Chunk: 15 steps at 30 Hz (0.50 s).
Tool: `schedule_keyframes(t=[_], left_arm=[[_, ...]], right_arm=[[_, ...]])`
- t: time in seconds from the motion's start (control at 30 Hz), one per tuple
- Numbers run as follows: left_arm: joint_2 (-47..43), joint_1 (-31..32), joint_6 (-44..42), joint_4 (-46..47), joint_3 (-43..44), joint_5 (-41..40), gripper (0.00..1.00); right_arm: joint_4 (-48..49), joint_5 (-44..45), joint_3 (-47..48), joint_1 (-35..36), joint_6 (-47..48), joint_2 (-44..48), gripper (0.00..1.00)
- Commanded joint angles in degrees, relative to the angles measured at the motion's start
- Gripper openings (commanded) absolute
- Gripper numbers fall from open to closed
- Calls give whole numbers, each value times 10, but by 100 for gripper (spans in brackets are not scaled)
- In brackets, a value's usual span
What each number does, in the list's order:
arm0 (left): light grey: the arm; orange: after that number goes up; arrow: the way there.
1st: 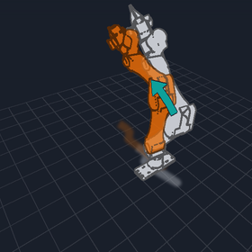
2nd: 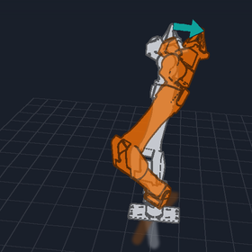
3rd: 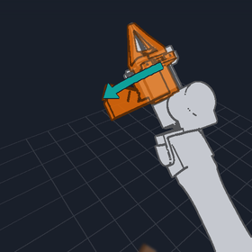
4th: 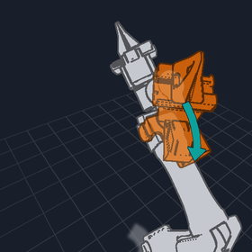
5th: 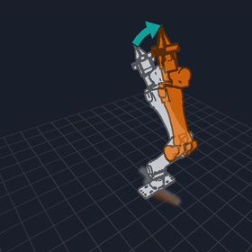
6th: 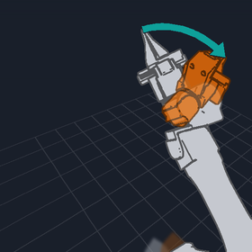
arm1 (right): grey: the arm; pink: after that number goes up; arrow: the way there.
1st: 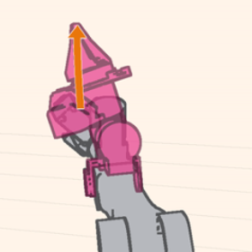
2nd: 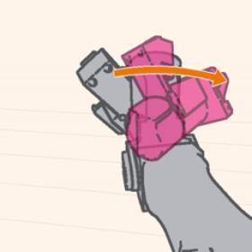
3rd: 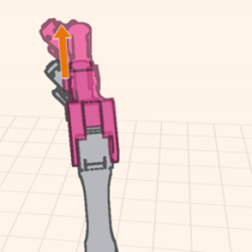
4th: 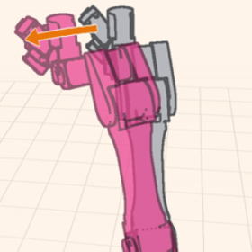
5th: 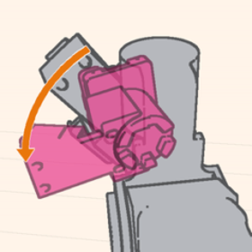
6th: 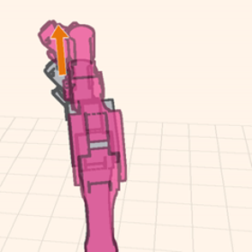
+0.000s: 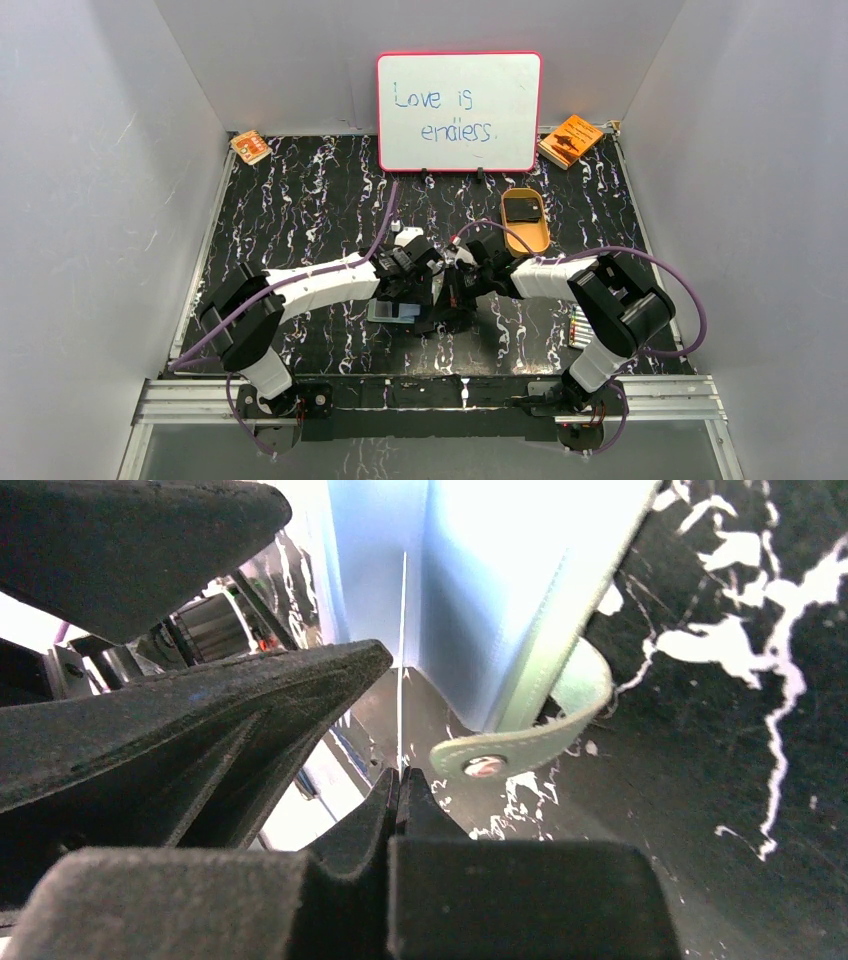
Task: Put the credit cards into the card holder
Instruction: Turn over the card slot in the card holder.
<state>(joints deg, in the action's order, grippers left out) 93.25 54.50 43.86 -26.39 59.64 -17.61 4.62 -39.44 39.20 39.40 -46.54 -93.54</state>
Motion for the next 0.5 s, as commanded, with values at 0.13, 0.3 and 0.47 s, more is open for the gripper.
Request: schedule_keyframes(t=[0.13, 0.3, 0.47], left_arm=[[-47, -1, -4, -28, 9, -33, 62], [-48, -1, -6, -29, 10, -41, 59], [-47, -1, -7, -29, 7, -43, 52]], right_arm=[[59, -20, -4, 2, -10, 15, 0], [54, -14, -4, 2, -7, 14, 0], [49, -9, -9, 2, -2, 10, 0]])
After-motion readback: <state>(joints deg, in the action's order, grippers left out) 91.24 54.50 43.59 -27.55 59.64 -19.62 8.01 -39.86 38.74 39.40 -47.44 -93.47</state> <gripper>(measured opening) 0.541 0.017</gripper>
